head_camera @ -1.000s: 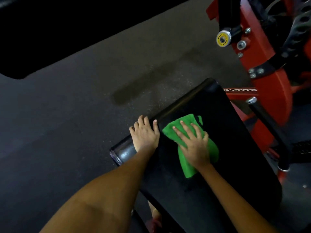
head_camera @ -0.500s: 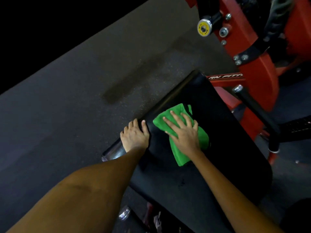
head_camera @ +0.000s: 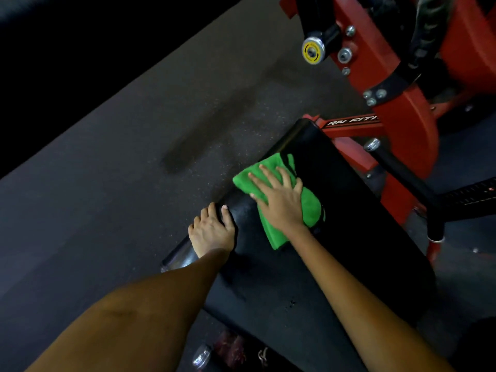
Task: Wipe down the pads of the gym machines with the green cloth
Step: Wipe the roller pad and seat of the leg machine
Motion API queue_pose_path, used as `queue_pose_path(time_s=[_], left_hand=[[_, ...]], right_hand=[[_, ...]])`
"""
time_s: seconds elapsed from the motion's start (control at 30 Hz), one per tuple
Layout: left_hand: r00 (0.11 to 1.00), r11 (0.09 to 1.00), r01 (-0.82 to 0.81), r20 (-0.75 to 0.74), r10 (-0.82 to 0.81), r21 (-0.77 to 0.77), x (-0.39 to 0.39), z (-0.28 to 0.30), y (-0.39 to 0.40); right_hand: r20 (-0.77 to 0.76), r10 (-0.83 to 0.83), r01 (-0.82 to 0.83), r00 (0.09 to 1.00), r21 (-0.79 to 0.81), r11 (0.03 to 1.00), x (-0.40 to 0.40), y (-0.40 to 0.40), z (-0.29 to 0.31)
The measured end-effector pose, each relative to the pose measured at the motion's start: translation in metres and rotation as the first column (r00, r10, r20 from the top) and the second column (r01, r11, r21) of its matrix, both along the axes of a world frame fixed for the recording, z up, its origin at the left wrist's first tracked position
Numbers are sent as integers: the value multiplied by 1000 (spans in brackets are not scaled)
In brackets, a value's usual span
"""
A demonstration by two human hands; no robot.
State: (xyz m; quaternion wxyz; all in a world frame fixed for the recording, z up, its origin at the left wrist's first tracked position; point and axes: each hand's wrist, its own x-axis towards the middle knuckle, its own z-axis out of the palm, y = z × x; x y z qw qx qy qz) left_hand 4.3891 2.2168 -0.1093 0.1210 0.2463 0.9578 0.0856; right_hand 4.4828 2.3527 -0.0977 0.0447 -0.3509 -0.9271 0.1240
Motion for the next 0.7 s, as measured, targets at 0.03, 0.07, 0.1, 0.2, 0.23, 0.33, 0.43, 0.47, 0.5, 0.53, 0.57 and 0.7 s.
queue_pose_path(time_s=[0.03, 0.07, 0.1, 0.2, 0.23, 0.33, 0.43, 0.47, 0.5, 0.53, 0.57, 0.7], left_hand=[[1000, 1000, -1, 3, 1, 0, 0, 0, -1], [1000, 1000, 1, 2, -1, 0, 0, 0, -1], [1000, 1000, 8, 0, -8, -2, 0, 1, -1], [1000, 1000, 19, 5, -19, 3, -1, 3, -1], [1000, 1000, 19, 9, -19, 4, 0, 3, -1], [1000, 1000, 21, 0, -21, 1, -1, 2, -1], [1000, 1000, 21, 6, -20, -3, -1, 2, -1], [1000, 1000, 19, 8, -19, -6, 0, 2, -1], [1000, 1000, 15, 13, -15, -9, 0, 3, -1], [1000, 1000, 11, 14, -11, -4, 0, 3, -1], [1000, 1000, 5, 14, -5, 2, 1, 3, -1], [1000, 1000, 8, 7, -8, 2, 1, 3, -2]], right_hand=[[3, 62, -62, 998, 24, 998, 14, -4, -4], [16, 124, -124, 992, 46, 991, 25, -1, -7], [33, 155, -157, 987, 40, 987, 35, 8, -9], [32, -42, 42, 999, -3, 999, 39, 53, -8], [43, -156, 157, 987, -40, 987, 33, 68, -5], [47, -345, 348, 938, -104, 932, 5, 94, 10], [84, -183, 189, 980, -75, 979, -10, 70, 14], [75, -109, 114, 991, -71, 991, -7, 56, 11], [56, -40, 44, 998, -60, 997, -1, 42, 8], [43, 20, -18, 999, -49, 999, 9, 31, 5], [42, 68, -66, 997, -42, 997, 19, 27, 3], [56, -57, 61, 997, -61, 996, 38, 68, -3]])
